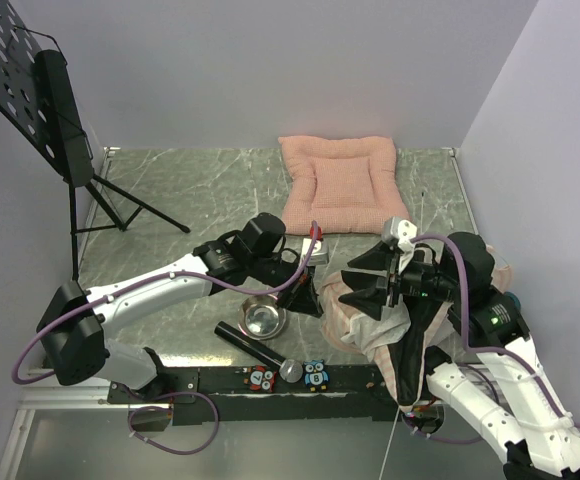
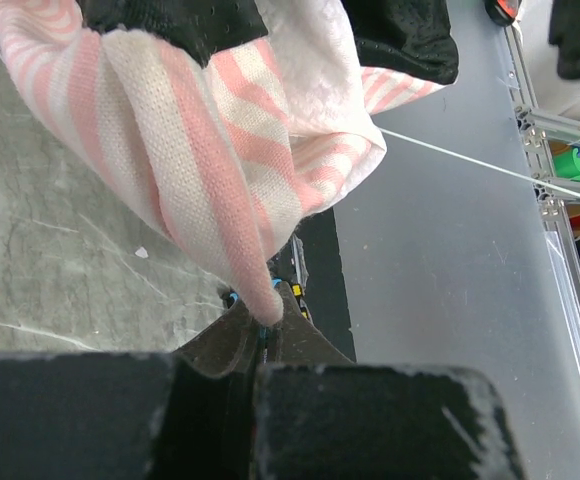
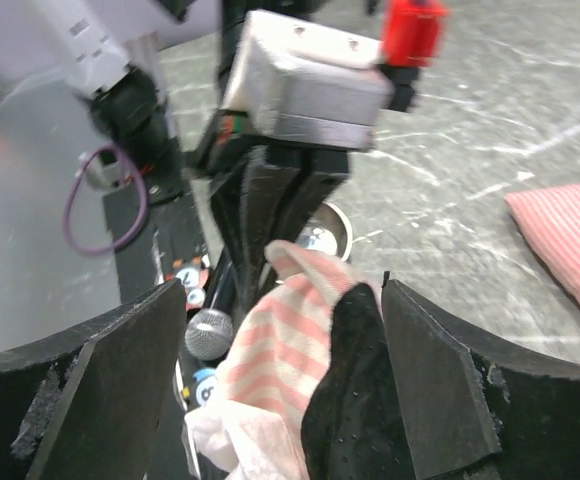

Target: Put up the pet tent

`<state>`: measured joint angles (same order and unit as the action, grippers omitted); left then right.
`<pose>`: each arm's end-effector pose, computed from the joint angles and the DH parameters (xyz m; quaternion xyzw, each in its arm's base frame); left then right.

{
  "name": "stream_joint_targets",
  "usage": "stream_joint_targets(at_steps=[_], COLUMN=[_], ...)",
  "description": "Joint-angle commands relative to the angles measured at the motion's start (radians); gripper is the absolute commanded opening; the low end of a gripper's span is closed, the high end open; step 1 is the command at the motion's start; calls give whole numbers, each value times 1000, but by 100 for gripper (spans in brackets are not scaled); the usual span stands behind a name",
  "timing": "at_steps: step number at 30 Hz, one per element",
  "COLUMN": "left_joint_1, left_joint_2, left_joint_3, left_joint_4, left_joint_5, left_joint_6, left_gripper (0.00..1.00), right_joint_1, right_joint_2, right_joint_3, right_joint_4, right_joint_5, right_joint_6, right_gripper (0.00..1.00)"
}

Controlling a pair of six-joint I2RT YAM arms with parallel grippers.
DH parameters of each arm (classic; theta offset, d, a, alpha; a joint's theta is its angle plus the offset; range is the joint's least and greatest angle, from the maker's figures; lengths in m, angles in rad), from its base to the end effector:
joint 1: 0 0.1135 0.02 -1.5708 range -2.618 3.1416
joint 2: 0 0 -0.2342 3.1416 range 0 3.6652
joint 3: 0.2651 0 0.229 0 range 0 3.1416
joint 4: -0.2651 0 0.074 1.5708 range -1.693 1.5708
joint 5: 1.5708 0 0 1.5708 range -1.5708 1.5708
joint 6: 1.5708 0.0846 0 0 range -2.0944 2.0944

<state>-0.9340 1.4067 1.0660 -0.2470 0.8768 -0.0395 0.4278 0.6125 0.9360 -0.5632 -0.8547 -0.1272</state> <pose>0.1360 -0.2933 0.2562 0.5259 0.6331 -0.5307 0.2027 0.1052 0.1181 0.3445 -0.4422 0.6183 0.4065 0.5068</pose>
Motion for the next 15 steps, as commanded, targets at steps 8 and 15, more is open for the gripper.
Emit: stream_joint_targets(at_steps=[8, 15], left_joint_1=[-20, -20], left_joint_2=[-15, -3], left_joint_3=[-5, 29], left_joint_4=[-20, -34], left_joint_5=[28, 31], left_joint_6=[27, 70], left_gripper=[1, 1], right_joint_1=[5, 6], right_joint_2=[49, 84], right_joint_3=[37, 9], right_joint_4=[-75, -103], right_joint_5=[162, 88], right_joint_6=[-77, -158], right_gripper=[88, 83])
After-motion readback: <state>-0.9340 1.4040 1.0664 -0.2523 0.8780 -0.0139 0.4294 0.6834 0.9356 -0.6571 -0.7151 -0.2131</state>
